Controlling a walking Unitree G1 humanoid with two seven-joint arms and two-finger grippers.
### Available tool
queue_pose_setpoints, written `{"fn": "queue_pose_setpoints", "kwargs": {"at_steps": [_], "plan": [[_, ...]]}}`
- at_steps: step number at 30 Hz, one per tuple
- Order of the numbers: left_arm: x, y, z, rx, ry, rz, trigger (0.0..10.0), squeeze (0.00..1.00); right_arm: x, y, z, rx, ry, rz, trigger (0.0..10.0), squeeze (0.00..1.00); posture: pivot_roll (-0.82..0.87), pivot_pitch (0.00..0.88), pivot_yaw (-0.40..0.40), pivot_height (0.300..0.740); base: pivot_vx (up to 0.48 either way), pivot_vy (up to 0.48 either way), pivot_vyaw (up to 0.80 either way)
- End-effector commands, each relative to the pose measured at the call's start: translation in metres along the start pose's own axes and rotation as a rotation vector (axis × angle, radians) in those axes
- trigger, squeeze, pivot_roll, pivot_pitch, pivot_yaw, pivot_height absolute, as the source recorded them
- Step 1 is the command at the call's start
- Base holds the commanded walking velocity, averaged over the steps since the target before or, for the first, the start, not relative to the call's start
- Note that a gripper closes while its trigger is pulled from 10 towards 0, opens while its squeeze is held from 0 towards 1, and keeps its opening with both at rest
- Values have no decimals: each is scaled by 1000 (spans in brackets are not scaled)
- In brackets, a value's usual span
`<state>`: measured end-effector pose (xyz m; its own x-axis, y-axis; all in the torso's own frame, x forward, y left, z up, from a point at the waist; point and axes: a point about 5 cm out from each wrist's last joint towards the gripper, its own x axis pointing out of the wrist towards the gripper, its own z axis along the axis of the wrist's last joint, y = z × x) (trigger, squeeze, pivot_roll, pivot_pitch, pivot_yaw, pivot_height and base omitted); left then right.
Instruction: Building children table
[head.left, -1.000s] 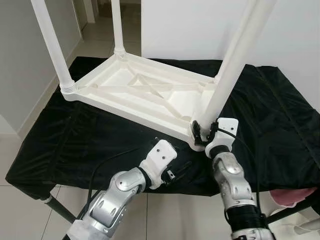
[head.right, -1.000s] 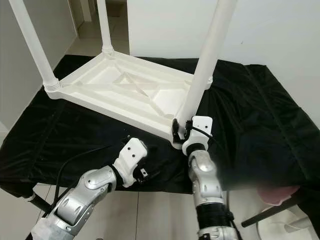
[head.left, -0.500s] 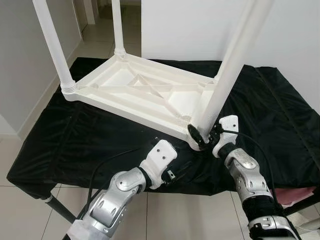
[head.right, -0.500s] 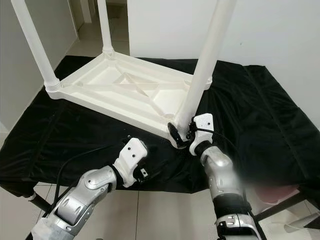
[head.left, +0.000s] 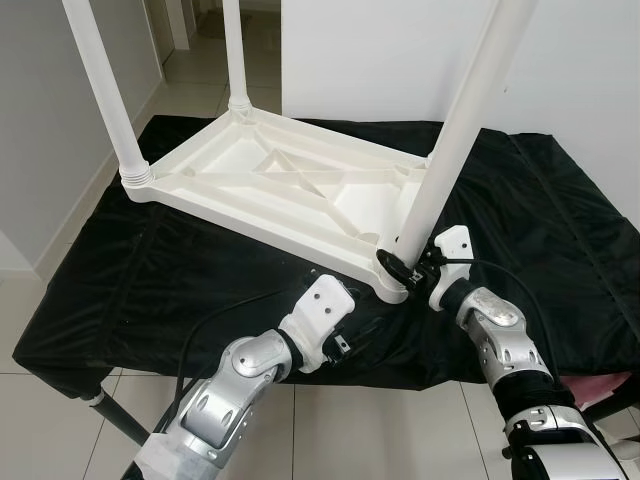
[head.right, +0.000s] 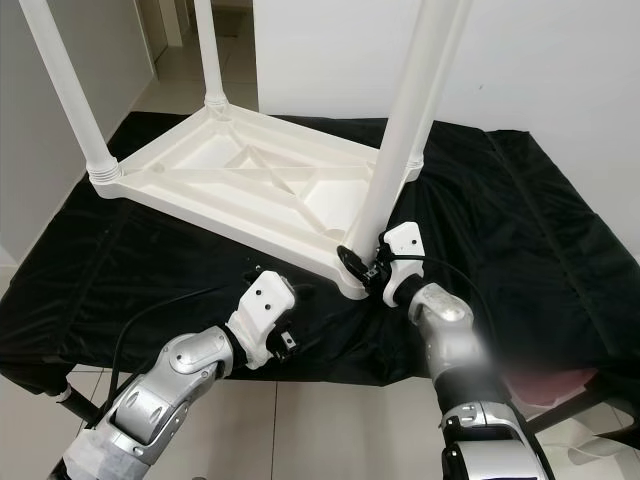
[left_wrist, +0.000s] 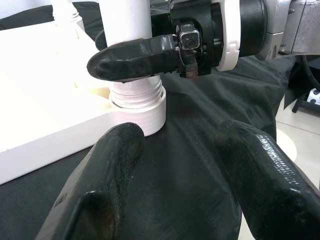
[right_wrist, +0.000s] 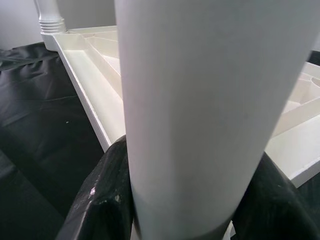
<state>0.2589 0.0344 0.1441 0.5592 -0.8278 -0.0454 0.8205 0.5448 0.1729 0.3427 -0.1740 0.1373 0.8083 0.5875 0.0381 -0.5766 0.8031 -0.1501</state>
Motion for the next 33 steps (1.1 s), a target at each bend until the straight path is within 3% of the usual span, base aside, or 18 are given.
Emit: {"fn": "queue_pose_setpoints", "kwargs": {"at_steps": [1,2,3,4,10,14,19,22,24,28,30,33], "plan": [[-1,-2,-3,3,13,-38,10000,0,-1,2,-6,-5,33,37,0,0,10,22,-31,740,0,0,0],[-1,-2,-3,3,13,-38,10000,0,-1,2,-6,-5,33,37,0,0,10,22,-31,740,0,0,0],[-1,-1,-3,2,14,-35,10000,0,-1,1,-7,0,39,22,4353,0,12,26,-30,740,0,0,0],[-1,-1,-3,2,15,-34,10000,0,-2,0,-8,11,43,8,10000,0,12,26,-30,740,0,0,0],[-2,-1,-4,0,17,-34,10000,0,-1,-2,-9,34,37,-44,10000,0,12,31,-28,740,0,0,0],[-3,-2,-4,-3,18,-37,10000,0,0,-8,-10,65,63,-193,10000,0,11,38,-23,740,0,0,0],[-4,-2,-4,-5,18,-37,10000,0,1,-8,-8,83,47,-256,10000,0,11,38,-21,740,0,0,0],[-4,-1,-3,-5,18,-38,10000,0,6,6,-8,105,30,-396,10000,0,13,40,-17,740,0,0,0],[-4,-1,-3,-5,18,-38,10000,0,6,6,-8,105,30,-396,10000,0,13,40,-17,740,0,0,0],[-4,-2,-3,-6,18,-39,10000,0,9,24,-9,157,26,-572,10000,0,14,43,-13,740,0,0,0],[-4,-2,-3,-6,18,-39,10000,0,9,24,-9,157,26,-572,10000,0,14,43,-13,740,0,0,0],[-5,-2,-6,-7,27,-39,10000,0,10,37,-11,188,27,-708,10000,0,13,45,-14,740,0,0,0]]}}
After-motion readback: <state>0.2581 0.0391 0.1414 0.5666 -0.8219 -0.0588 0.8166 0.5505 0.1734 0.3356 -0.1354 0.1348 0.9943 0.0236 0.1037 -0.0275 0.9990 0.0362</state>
